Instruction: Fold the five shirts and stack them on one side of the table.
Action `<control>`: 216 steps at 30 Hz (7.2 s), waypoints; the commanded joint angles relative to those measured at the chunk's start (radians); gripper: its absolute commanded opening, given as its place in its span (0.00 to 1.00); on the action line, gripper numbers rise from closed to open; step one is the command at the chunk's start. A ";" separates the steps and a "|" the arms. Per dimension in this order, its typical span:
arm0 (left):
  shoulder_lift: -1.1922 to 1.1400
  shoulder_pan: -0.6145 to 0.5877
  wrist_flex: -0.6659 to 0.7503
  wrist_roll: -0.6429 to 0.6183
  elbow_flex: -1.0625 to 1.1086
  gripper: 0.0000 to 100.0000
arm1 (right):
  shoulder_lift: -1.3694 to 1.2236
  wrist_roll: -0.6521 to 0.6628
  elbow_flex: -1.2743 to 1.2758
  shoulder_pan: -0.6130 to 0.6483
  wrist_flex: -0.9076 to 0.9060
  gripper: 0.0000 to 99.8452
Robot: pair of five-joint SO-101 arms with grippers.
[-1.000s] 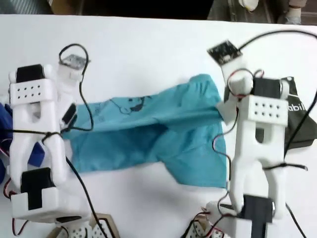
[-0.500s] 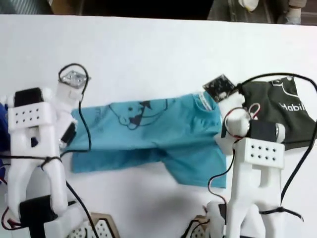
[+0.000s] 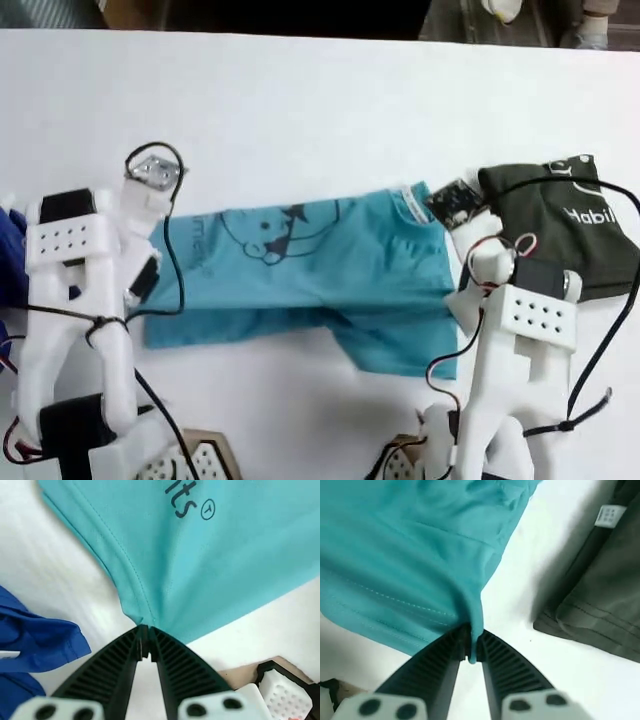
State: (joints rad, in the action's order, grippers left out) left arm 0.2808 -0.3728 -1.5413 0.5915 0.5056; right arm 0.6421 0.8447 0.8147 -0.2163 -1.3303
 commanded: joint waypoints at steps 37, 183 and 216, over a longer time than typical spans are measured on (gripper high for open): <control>0.044 -0.006 0.078 0.006 0.105 0.03 | 0.042 0.021 0.267 -0.027 0.107 0.02; -0.798 0.146 -0.238 -0.321 -1.293 0.24 | -0.547 -0.382 -0.806 0.414 -0.030 0.16; -0.181 -0.074 0.456 -0.167 0.174 0.24 | 0.001 -0.305 -0.048 0.516 0.021 0.16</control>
State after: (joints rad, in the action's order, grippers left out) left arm 0.0460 -0.4296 -1.1024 0.4089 0.6636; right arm 0.6084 0.5301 0.7718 0.3038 -1.3211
